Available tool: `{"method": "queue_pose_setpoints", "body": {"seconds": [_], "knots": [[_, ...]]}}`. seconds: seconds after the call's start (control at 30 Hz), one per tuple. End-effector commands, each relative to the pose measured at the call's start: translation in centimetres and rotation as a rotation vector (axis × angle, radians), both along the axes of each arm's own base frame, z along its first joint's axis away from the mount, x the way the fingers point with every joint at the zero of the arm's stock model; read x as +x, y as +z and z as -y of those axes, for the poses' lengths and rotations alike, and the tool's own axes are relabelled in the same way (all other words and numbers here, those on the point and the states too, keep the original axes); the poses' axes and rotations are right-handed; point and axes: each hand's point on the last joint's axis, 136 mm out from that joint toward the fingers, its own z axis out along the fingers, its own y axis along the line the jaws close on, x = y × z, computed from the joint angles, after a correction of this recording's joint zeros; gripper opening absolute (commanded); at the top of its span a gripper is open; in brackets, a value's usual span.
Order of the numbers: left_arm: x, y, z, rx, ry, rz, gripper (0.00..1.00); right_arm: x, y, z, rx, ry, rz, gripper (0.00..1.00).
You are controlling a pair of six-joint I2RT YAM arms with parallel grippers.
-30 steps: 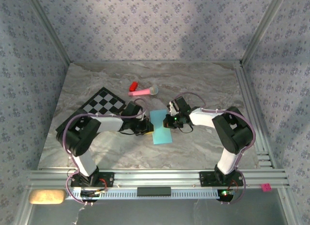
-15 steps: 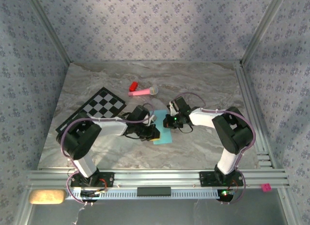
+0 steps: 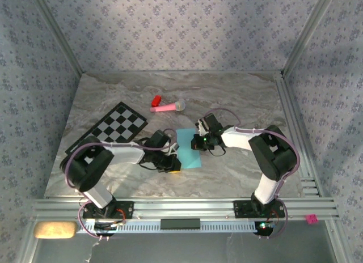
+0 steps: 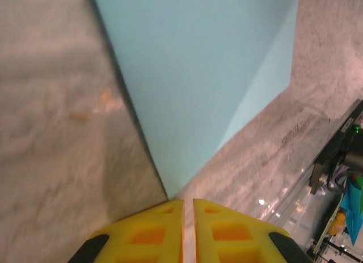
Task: Fold a paper plane with a square sheet of paper (pick it up from the middle)
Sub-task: First fold the square sheet of paper in half at the center of the table, then fold the triangle a second time at the center of the table.
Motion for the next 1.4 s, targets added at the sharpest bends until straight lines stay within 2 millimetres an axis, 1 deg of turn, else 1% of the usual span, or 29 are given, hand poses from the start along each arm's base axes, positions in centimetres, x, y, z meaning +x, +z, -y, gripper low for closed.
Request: {"method": "queue_pose_setpoints", "body": {"seconds": [0.0, 0.07, 0.1, 0.13, 0.17, 0.23, 0.3, 0.33, 0.4, 0.43, 0.5, 0.57, 0.77, 0.93, 1.07, 1.1, 1.17, 1.3, 1.37], "knots": [[0.8, 3.6, -0.2, -0.033, -0.001, 0.079, 0.15, -6.3, -4.4, 3.5, -0.175, -0.010, -0.235, 0.00], [2.3, 5.2, -0.6, -0.055, 0.043, 0.116, 0.16, -5.6, -2.5, 1.5, -0.081, 0.007, -0.197, 0.01], [3.1, 5.7, -0.9, -0.061, 0.069, 0.128, 0.15, -5.2, -1.6, 0.8, -0.045, 0.016, -0.179, 0.02], [4.2, 6.1, -1.4, -0.065, 0.105, 0.145, 0.17, -4.7, -0.5, 0.2, -0.017, 0.022, -0.152, 0.03], [5.5, 6.3, -1.9, -0.057, 0.151, 0.160, 0.19, -4.2, 0.2, 0.1, -0.017, 0.018, -0.126, 0.04], [7.7, 6.7, -2.3, -0.064, 0.211, 0.173, 0.19, -3.2, 1.9, 0.3, -0.015, -0.006, -0.075, 0.08], [9.7, 7.3, -2.1, -0.071, 0.241, 0.179, 0.19, -2.7, 3.4, 0.6, -0.008, -0.029, -0.030, 0.11], [10.5, 7.6, -1.6, -0.077, 0.242, 0.185, 0.19, -2.5, 4.1, 1.1, -0.016, -0.048, -0.004, 0.12], [11.9, 8.2, -0.5, -0.098, 0.227, 0.195, 0.19, -2.6, 4.7, 2.2, -0.037, -0.106, 0.014, 0.12], [12.5, 8.4, 0.1, -0.108, 0.219, 0.198, 0.19, -2.7, 4.9, 2.9, -0.046, -0.130, 0.027, 0.15], [13.4, 8.2, 0.9, -0.111, 0.206, 0.195, 0.18, -3.3, 5.0, 3.9, -0.048, -0.184, 0.037, 0.16], [14.1, 7.3, 1.4, -0.096, 0.193, 0.180, 0.18, -3.7, 5.1, 4.3, -0.015, -0.216, 0.045, 0.17], [14.8, 4.5, 2.0, -0.065, 0.183, 0.136, 0.16, -5.5, 4.0, 5.0, -0.002, -0.268, -0.006, 0.19], [15.1, 3.0, 2.2, -0.060, 0.191, 0.120, 0.16, -7.0, 3.0, 4.2, 0.043, -0.270, -0.094, 0.22], [15.2, 1.7, 2.2, -0.045, 0.190, 0.108, 0.16, -7.9, 2.3, 3.5, 0.048, -0.246, -0.124, 0.25], [15.3, 1.4, 2.3, -0.042, 0.189, 0.107, 0.16, -8.1, 2.2, 3.4, 0.045, -0.240, -0.124, 0.30], [15.2, 0.9, 2.3, -0.040, 0.191, 0.094, 0.16, -8.4, 2.0, 3.1, 0.042, -0.230, -0.135, 0.35], [14.9, 0.0, 1.8, -0.019, 0.193, 0.090, 0.16, -8.8, 1.4, 2.7, 0.038, -0.210, -0.167, 0.37], [14.6, -0.5, 1.5, -0.007, 0.191, 0.082, 0.16, -8.9, 1.0, 2.8, 0.028, -0.216, -0.183, 0.38]]}}
